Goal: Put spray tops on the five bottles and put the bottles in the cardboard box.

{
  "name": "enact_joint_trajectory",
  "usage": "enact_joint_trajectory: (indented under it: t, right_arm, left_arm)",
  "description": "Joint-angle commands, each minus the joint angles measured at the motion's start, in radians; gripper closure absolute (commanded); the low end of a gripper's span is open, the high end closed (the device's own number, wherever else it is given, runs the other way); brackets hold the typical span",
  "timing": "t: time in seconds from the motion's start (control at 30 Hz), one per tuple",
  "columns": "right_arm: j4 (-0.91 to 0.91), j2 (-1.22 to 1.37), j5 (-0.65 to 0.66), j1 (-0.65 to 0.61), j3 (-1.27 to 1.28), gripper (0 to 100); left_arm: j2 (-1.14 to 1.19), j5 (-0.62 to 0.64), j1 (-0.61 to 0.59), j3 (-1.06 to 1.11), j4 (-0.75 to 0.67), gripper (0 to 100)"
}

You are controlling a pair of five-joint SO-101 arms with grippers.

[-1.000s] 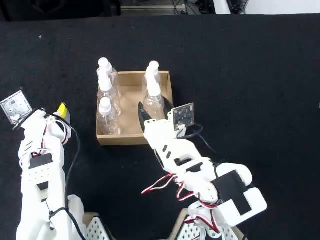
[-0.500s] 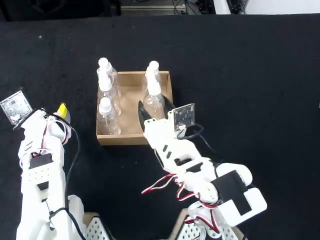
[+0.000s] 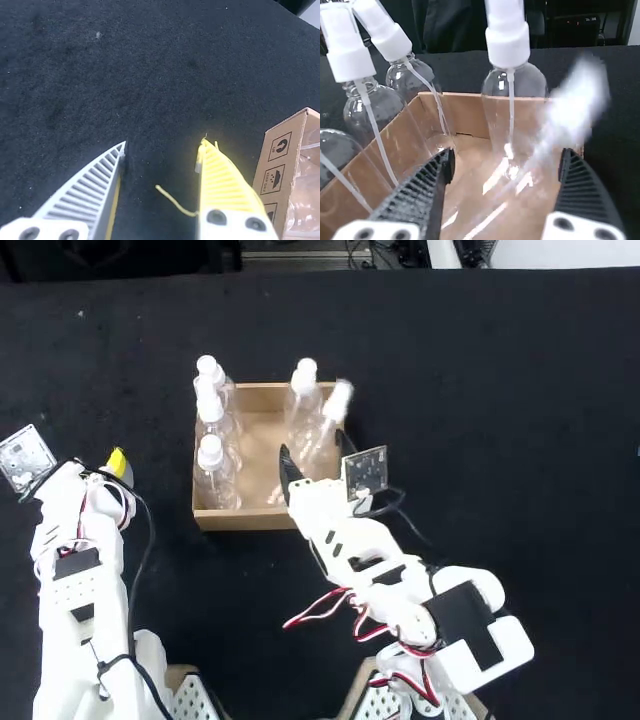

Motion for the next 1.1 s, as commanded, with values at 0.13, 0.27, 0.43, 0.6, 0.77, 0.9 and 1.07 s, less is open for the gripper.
enact_joint_trajectory:
  t: [0.13,0.27,0.43,0.6,0.77,0.9,1.07]
  right_arm:
    - [0.002,-0.021,-0.003,-0.02,-0.028,71.9]
    - [-0.018,-0.021,-0.008,-0.014,-0.025,71.9]
    - [-0.124,-0.031,-0.009,-0.014,0.013,71.9]
    - [0.075,-0.166,-0.068,0.0,-0.007,72.0]
    - [0.572,-0.452,-0.264,0.044,-0.091,72.0]
    - [1.062,-0.684,-0.331,0.041,-0.202,72.0]
    - [1.425,-0.762,-0.411,0.04,-0.4,72.0]
  left_arm:
    - [-0.002,0.003,-0.012,-0.013,-0.021,80]
    - [-0.002,0.003,-0.012,-0.013,-0.021,80]
    - [0.0,0.003,-0.007,-0.012,-0.021,80]
    - [0.0,0.005,-0.007,-0.007,-0.021,80]
    - [0.0,0.005,-0.007,0.004,-0.021,80]
    - [0.0,0.005,-0.005,0.01,-0.023,80]
    - [0.0,0.005,-0.004,0.015,-0.023,80]
